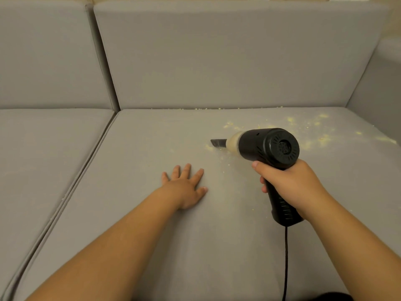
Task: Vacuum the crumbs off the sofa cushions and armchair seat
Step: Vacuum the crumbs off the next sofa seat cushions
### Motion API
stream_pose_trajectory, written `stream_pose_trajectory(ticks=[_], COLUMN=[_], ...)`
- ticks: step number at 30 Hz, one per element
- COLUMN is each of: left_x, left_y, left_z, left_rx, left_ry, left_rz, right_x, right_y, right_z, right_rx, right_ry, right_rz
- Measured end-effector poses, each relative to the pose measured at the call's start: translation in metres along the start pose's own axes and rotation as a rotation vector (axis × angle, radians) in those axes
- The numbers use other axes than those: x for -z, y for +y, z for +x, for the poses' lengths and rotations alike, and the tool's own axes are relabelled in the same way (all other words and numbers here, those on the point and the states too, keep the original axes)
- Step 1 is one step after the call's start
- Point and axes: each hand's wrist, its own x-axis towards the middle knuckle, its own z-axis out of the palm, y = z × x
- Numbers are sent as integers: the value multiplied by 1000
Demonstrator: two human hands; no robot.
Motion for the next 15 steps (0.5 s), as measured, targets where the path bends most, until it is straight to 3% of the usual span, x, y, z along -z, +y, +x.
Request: stream_pose_trajectory(ticks=[15], left_x=[3], left_y=[3], left_z=[-3], left_rx=[-1], left_ry=[-6], left_rz=[-5], right_x=[2], right_y=[-7], right_z=[-9], right_rx=[-12], right_ry=[-9], right_rz=[-10])
